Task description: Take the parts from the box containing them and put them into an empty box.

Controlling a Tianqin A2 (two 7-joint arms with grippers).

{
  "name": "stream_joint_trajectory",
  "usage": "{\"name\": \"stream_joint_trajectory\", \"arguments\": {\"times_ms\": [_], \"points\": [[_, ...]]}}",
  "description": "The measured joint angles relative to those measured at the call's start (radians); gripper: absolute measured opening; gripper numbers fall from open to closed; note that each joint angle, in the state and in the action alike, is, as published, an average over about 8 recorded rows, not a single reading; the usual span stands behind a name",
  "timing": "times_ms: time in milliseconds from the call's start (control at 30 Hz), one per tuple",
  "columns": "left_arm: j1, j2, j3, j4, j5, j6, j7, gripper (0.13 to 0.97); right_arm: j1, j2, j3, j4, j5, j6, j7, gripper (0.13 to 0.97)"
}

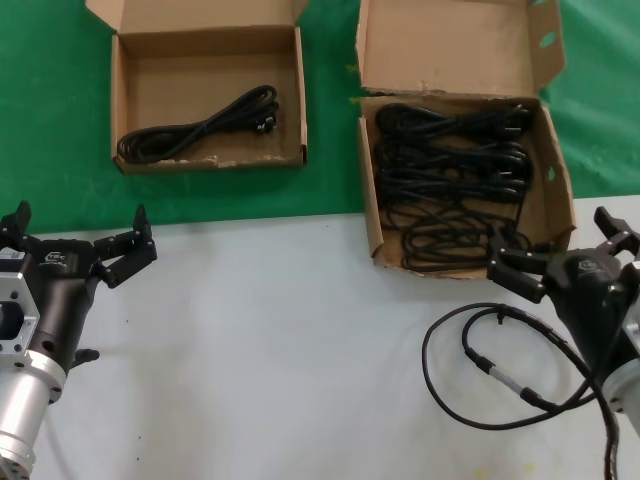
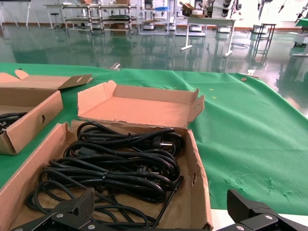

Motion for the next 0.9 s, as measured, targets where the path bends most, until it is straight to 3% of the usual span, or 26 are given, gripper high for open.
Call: {"name": "stream_joint_trajectory", "arguments": {"times_ms": [900], "points": [[0.0,0.0,0.0,0.0,0.0,0.0,0.0,0.966,0.0,0.0,0.0,0.0,0.0,0.0,0.0,0.966]]}}
